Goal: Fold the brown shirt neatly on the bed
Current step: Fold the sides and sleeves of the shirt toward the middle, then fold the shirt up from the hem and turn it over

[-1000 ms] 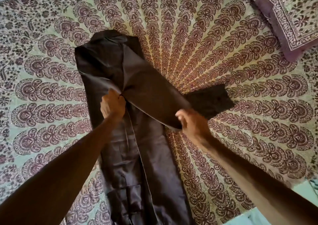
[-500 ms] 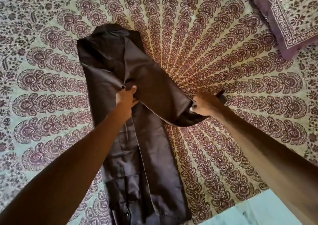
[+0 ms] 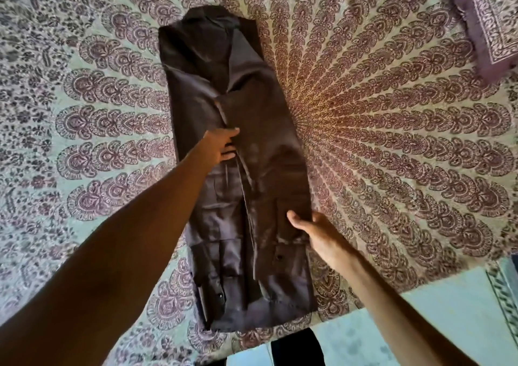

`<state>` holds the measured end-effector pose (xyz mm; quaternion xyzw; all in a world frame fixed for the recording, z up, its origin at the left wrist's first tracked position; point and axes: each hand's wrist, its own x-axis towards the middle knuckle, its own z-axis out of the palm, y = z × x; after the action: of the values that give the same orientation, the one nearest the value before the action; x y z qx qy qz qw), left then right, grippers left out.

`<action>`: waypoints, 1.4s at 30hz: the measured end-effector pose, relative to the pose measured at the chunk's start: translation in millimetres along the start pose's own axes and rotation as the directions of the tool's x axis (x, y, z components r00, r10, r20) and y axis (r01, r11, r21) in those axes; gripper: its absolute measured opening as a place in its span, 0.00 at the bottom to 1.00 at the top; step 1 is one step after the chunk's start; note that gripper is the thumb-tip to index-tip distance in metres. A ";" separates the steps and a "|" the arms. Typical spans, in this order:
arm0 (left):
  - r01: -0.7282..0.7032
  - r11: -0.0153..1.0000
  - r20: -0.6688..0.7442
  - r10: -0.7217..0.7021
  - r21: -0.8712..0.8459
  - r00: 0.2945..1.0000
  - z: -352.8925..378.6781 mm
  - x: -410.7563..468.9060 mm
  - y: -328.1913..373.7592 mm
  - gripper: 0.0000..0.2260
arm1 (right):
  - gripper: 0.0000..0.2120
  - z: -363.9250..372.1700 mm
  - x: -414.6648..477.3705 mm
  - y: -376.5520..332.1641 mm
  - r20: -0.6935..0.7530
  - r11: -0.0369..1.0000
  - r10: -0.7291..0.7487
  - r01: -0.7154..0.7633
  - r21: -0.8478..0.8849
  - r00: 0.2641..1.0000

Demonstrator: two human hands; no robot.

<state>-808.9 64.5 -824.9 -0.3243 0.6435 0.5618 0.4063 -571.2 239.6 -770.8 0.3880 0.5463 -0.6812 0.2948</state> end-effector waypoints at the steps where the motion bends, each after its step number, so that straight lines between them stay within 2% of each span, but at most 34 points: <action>1: -0.015 0.999 0.002 0.015 0.043 1.000 -0.5 -2.4 -5.4 0.04 | 0.11 4.9 3.8 14.5 -0.018 0.999 0.025 -0.026 -0.030 1.000; 3: -0.071 0.990 -0.005 0.072 0.124 0.997 -0.5 -8.8 -11.3 0.06 | 0.10 11.8 10.9 40.7 -0.090 0.989 0.071 -0.082 -0.121 0.993; 5: -0.127 0.979 -0.082 0.141 0.158 0.987 -2.0 -11.2 -7.4 0.06 | 0.06 15.2 19.3 59.5 -0.157 0.985 0.044 -0.069 -0.160 0.987; 6: -0.147 0.979 -0.128 0.166 0.144 0.978 -2.6 -11.8 -3.7 0.03 | 0.04 15.7 23.4 65.1 -0.180 0.986 0.018 -0.047 -0.160 0.983; 9: -0.149 0.987 -0.202 0.157 0.056 0.967 -7.8 -12.7 -1.7 0.13 | 0.05 17.8 26.0 69.7 -0.202 0.979 -0.036 -0.006 -0.204 0.979; 11: -0.117 0.993 -0.271 0.119 0.023 0.955 -11.5 -12.6 -7.1 0.13 | 0.04 15.9 23.2 71.5 -0.196 0.975 -0.032 -0.013 -0.223 0.980; 13: -0.104 0.994 -0.307 0.110 0.038 0.945 -17.5 -13.4 -13.1 0.14 | 0.15 12.7 18.6 74.1 -0.150 0.955 -0.003 -0.042 -0.295 0.989; 14: -0.105 0.993 -0.310 0.119 0.060 0.943 -20.4 -7.8 -15.6 0.15 | 0.18 11.0 16.2 75.3 -0.130 0.936 0.025 -0.069 -0.346 0.991; 16: -0.119 0.988 -0.294 0.143 0.099 0.945 -22.2 -3.4 -20.4 0.18 | 0.14 10.4 10.4 75.1 -0.109 0.904 0.063 -0.103 -0.415 0.992; 18: -0.133 0.985 -0.255 0.157 0.111 0.954 -18.6 -8.5 -25.3 0.12 | 0.11 10.8 7.0 76.1 -0.108 0.886 0.071 -0.112 -0.450 0.992; 20: -0.133 0.985 -0.197 0.152 0.107 0.968 -14.2 -17.6 -32.1 0.05 | 0.13 13.0 4.1 79.3 -0.107 0.859 0.049 -0.097 -0.503 0.993; 24: -0.177 0.965 -0.283 0.228 0.195 0.931 -22.9 2.0 -49.4 0.17 | 0.11 17.8 4.6 90.1 -0.135 0.833 0.019 -0.091 -0.546 0.991; 27: -0.148 0.972 -0.268 0.194 0.183 0.944 -30.8 36.3 -67.3 0.24 | 0.10 20.3 3.0 89.6 -0.152 0.746 -0.016 -0.089 -0.659 0.988; 31: -0.134 0.970 -0.257 0.185 0.204 0.949 -34.3 29.3 -75.5 0.15 | 0.11 25.4 -2.3 88.9 -0.165 0.650 -0.045 -0.096 -0.754 0.985; 33: -0.138 0.965 -0.254 0.194 0.222 0.947 -33.7 18.6 -74.6 0.12 | 0.15 27.1 -2.5 90.4 -0.178 0.624 -0.037 -0.117 -0.773 0.983; 37: -0.142 0.949 -0.253 0.216 0.281 0.943 -25.3 -20.8 -64.9 0.15 | 0.19 29.3 -4.3 87.5 -0.208 0.559 -0.026 -0.158 -0.814 0.978; 40: -0.133 0.943 -0.247 0.213 0.305 0.945 -23.5 -29.2 -62.1 0.12 | 0.21 32.8 -8.4 82.6 -0.233 0.475 -0.029 -0.191 -0.859 0.972; 42: -0.127 0.950 -0.272 0.207 0.284 0.940 -23.0 -32.4 -60.0 0.16 | 0.22 35.2 -10.7 75.1 -0.264 0.406 -0.065 -0.216 -0.888 0.962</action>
<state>-745.2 31.0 -822.9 -0.2926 0.7914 0.4489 0.2942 -510.9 187.9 -796.9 0.2747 0.8430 -0.2041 0.4150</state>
